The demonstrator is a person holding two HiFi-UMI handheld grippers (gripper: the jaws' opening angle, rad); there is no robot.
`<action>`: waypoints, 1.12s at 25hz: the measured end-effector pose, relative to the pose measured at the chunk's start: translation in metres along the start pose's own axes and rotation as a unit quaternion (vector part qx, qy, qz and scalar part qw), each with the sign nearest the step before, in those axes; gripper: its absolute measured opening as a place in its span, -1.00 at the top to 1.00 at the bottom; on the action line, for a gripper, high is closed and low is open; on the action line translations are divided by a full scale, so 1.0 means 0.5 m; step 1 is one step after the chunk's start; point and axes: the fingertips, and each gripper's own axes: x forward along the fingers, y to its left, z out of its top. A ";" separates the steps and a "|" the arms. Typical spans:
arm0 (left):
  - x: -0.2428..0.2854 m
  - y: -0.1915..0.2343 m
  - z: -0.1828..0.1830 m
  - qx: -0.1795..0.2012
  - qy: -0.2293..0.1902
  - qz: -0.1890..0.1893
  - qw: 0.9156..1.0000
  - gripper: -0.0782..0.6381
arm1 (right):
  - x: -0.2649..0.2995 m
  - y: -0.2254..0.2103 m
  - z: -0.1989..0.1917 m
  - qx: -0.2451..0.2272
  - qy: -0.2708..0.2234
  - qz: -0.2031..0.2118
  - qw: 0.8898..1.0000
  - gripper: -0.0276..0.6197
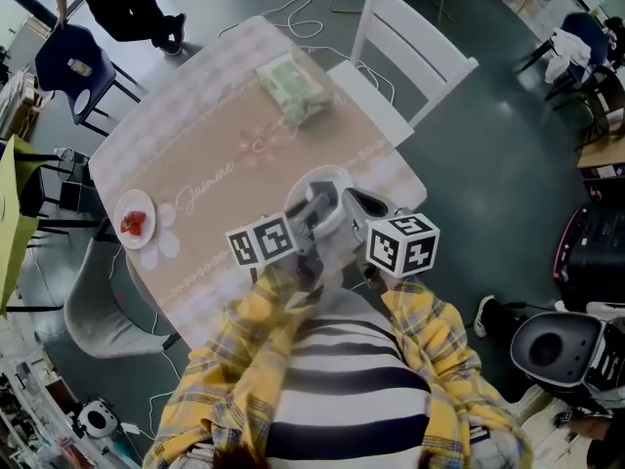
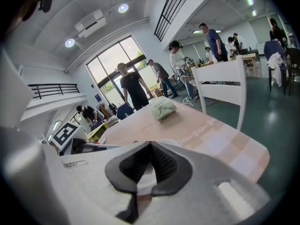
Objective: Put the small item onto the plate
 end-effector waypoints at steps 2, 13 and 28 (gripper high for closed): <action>0.004 0.003 -0.002 -0.002 0.009 0.006 1.000 0.54 | 0.003 0.001 0.001 0.001 0.001 0.005 1.000 0.92; 0.005 0.017 -0.011 0.110 0.062 0.080 0.989 0.40 | 0.005 0.009 0.000 0.014 0.001 0.029 0.999 0.92; -0.016 0.014 -0.001 0.311 0.065 0.127 0.940 0.24 | -0.002 0.011 -0.029 0.013 0.012 0.030 0.999 0.92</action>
